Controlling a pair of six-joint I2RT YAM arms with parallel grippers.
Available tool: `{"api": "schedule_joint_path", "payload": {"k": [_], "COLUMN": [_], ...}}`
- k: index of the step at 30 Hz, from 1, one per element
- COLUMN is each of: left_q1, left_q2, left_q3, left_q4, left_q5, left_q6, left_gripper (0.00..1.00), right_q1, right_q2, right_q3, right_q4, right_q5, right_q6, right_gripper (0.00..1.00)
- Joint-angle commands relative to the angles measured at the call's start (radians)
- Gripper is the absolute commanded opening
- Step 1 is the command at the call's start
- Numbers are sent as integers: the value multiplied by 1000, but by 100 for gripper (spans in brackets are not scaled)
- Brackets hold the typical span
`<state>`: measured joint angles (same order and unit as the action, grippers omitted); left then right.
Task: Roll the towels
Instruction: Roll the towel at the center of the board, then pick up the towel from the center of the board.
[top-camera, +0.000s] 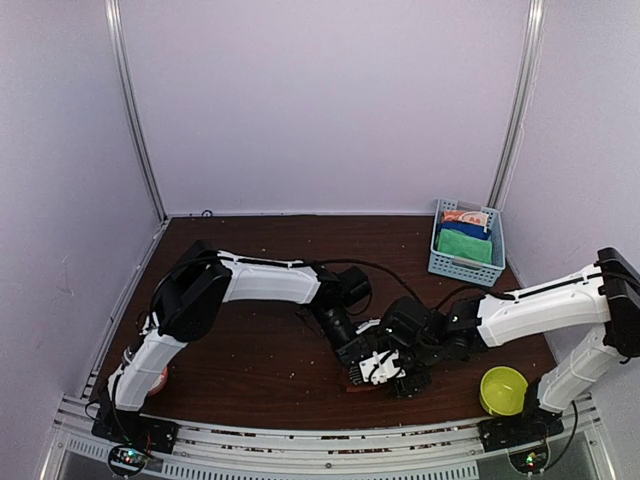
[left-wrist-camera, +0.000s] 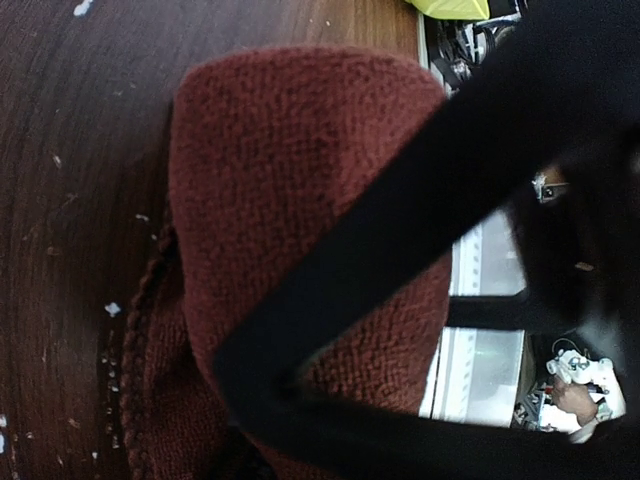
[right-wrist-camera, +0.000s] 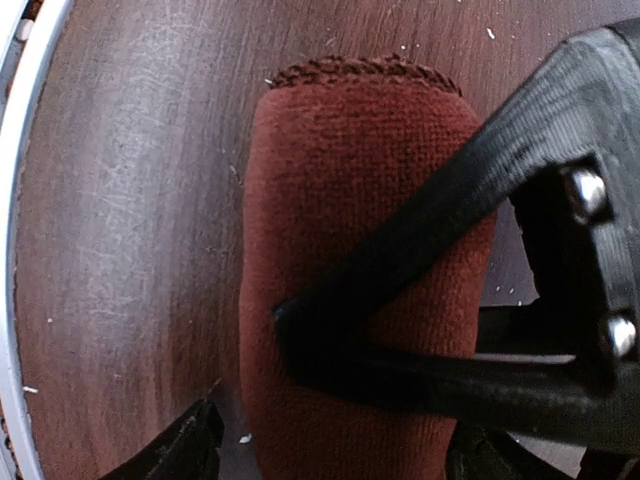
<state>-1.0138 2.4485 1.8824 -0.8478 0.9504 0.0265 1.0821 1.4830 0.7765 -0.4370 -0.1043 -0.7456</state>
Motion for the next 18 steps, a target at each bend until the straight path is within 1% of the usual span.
{"api": "schedule_joint_path", "payload": {"k": [1,2,3,6,9,11,14,18], "left_q1": [-7,-6,-5,-4,12,42,113,200], "left_q2": [79,78,77,45,-31,-77,-177,-333], "left_q3": [-10,-8,-5,-17,-67,-110,-211,-331], "left_q4": [-69,-69,-68,-37,28,51,111,191], "left_q5": [-89,-88,-90,-121,-135,-144,-182,-265], "left_q6": [-6,-6,-7,-8,-27,-37,-63,-94], "left_gripper": [16,17,18,29,36,37,38,38], "right_q1": [9,9,9,10,10,9,9,2], "right_q2": [58,74,90,129,132,120,72,-2], "right_q3": [-14,-14,-14,4,13,24,44,81], "right_q4": [77,84,84,56,27,-4,-60,-141], "right_q5": [34,40,43,49,41,38,40,68], "right_q6": [31,31,29,20,18,18,8,-3], "right_gripper": [70,66,60,38,25,20,14,10]}}
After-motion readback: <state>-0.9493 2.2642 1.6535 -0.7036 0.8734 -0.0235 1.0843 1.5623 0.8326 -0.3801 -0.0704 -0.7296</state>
